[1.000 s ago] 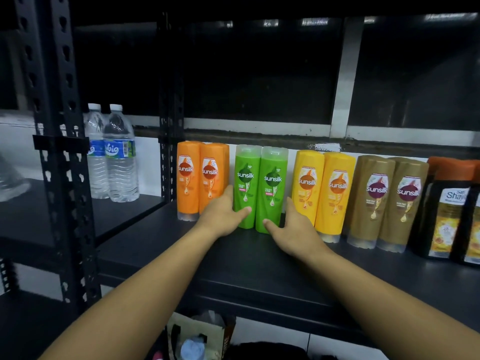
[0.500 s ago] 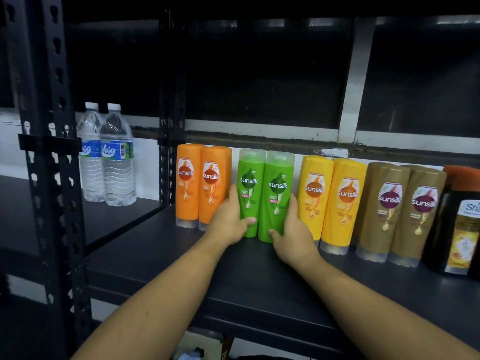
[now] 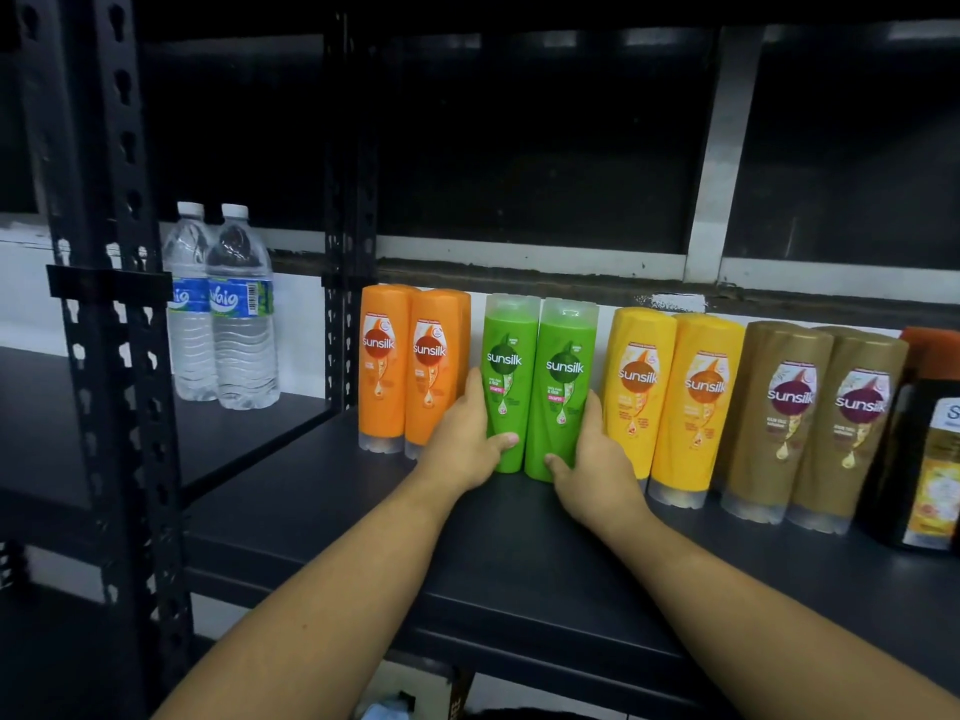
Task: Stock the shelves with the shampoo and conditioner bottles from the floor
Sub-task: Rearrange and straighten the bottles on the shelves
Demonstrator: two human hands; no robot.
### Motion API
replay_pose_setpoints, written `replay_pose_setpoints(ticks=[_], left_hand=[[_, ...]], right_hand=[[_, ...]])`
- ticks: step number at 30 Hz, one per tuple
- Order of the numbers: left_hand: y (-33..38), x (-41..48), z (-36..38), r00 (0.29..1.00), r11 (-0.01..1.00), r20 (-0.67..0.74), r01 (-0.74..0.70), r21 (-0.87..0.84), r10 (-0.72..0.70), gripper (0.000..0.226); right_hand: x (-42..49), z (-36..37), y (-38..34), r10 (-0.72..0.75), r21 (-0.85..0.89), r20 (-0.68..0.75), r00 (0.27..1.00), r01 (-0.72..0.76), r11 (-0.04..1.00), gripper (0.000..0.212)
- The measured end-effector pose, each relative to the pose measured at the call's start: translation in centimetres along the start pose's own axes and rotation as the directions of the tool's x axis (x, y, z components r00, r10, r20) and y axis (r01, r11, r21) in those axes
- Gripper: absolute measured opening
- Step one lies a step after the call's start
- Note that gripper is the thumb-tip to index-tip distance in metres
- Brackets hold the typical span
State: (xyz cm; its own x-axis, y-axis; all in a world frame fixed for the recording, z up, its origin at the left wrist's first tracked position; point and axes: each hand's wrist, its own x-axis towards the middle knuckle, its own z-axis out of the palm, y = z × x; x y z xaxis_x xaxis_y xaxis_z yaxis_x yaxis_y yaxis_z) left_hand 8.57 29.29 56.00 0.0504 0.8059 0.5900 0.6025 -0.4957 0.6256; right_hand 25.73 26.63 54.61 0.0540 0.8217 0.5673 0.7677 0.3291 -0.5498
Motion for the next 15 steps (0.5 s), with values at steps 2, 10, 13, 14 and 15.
replay_pose_setpoints(ticks=[2,10,13,14,15], left_hand=[[-0.05,0.00,0.05,1.000,1.000,-0.001,0.002,0.000,-0.002,0.082],[-0.19,-0.25,0.04,1.000,1.000,0.012,0.003,0.018,-0.003,0.080],[-0.01,-0.56,-0.15,1.000,0.999,0.011,0.020,0.045,-0.021,0.077],[0.15,-0.77,-0.28,1.000,0.998,0.010,0.028,0.058,-0.028,0.075],[0.22,-0.94,-0.38,0.999,0.997,0.013,0.035,0.076,-0.036,0.075]], right_hand=[[-0.08,-0.10,-0.03,0.000,-0.010,0.007,1.000,0.001,1.000,0.093],[-0.40,-0.43,-0.20,0.008,-0.023,0.019,1.000,-0.008,1.000,0.096],[-0.61,-0.52,-0.23,0.033,-0.059,0.052,0.998,-0.029,0.998,0.087],[-0.78,-0.54,-0.30,0.041,-0.077,0.066,0.997,-0.036,0.996,0.083],[-0.95,-0.65,-0.38,0.048,-0.095,0.080,0.996,-0.041,0.995,0.079]])
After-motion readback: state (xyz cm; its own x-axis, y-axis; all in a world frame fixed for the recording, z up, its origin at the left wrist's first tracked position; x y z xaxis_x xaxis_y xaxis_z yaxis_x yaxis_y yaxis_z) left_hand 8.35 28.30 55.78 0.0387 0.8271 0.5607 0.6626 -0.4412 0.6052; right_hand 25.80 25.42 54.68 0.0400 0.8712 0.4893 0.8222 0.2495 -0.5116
